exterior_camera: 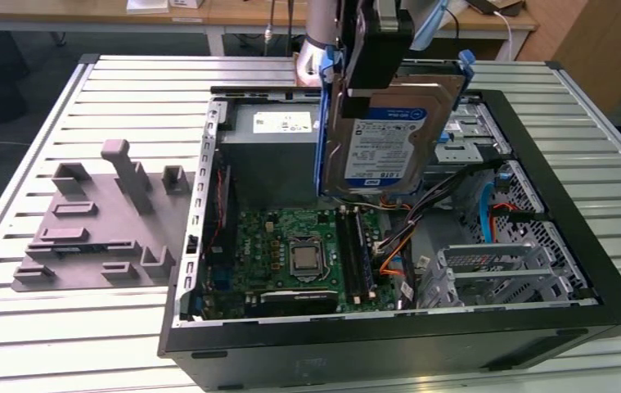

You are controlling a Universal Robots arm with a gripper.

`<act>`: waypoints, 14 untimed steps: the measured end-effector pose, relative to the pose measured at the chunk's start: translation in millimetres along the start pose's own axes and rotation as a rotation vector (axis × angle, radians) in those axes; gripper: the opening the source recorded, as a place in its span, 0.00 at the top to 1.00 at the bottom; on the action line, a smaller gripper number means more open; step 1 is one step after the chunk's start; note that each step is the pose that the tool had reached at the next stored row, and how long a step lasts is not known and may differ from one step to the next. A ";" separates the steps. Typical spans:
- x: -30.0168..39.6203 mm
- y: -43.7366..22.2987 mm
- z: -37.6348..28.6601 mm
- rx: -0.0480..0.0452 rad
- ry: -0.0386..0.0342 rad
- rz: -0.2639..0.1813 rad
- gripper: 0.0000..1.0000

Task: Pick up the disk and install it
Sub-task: 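Insert the disk into the insertion slot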

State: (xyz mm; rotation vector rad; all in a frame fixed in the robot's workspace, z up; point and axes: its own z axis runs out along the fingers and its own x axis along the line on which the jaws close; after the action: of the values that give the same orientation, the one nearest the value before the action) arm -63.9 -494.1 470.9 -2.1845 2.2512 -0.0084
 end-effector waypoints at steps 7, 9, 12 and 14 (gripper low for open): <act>4.1 -1.2 0.0 0.0000 0.0000 0.000 0.64; 4.2 -1.3 0.0 0.0000 0.0001 0.000 0.64; 4.3 -1.3 0.0 0.0000 0.0003 0.000 0.64; 4.3 -1.3 0.0 0.0000 0.0003 0.000 0.64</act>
State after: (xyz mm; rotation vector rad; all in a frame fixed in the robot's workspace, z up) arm -62.7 -498.4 470.9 -2.1846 2.2513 -0.0086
